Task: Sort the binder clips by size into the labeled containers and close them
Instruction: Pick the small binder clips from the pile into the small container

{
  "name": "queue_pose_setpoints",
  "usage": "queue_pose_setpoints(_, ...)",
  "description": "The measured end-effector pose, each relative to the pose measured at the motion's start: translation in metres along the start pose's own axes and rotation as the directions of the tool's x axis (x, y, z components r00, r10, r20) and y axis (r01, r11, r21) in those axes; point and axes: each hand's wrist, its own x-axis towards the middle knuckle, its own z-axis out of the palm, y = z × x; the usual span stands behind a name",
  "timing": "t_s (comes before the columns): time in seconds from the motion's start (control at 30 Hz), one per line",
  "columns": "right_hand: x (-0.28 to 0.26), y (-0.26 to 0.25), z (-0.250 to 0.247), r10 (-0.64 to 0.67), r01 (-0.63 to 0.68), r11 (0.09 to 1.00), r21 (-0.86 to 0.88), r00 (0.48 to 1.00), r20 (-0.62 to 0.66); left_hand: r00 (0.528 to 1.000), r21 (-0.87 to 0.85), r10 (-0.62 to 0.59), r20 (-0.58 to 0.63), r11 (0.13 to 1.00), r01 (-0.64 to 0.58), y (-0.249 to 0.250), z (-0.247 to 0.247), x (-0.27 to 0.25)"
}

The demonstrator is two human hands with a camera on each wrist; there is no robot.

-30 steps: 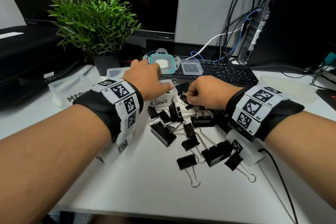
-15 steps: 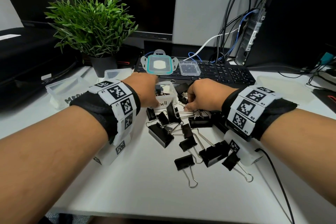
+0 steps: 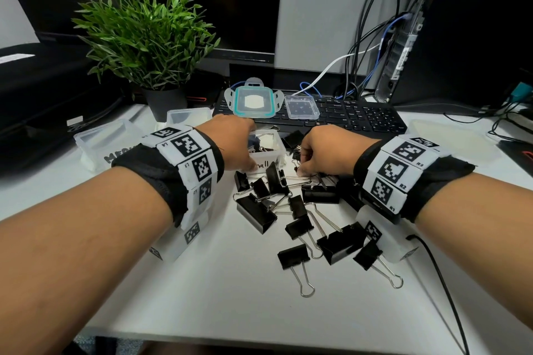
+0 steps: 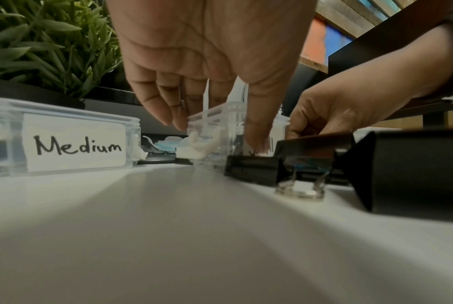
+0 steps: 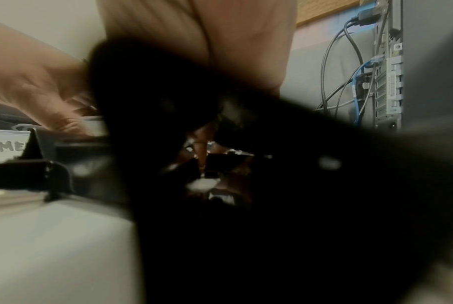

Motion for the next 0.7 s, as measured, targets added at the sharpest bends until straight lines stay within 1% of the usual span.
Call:
queue_pose_setpoints(0.23, 0.0034, -0.0008, 0.001, 0.016, -0.014, 0.997, -0.079, 0.999, 0.028, 1.0, -0.006, 0.002, 0.007, 1.0, -0.002, 0.0005, -0.0002, 0.0003)
queue_pose_setpoints(0.4, 0.0037, -0.001, 0.0021, 0.029, -0.029, 0.991, -0.128, 1.0, -0.001, 1.0, -0.01, 0.001, 0.011, 1.0, -0.001, 0.0012, 0.0003, 0.0007)
queue_pose_setpoints(0.6, 0.004, 0.0009, 0.0042, 0.029, -0.033, 0.995, -0.097, 0.999, -0.038, 1.0, -0.013, 0.0, 0.01, 1.0, 0.0, 0.0, 0.0009, 0.0008)
queue_pose_setpoints(0.7, 0.0032, -0.0006, 0.003, -0.005, 0.001, 0.999, -0.053, 0.997, -0.075, 1.0, -0.014, 0.002, 0.007, 1.0, -0.002, -0.0001, 0.0015, 0.0017)
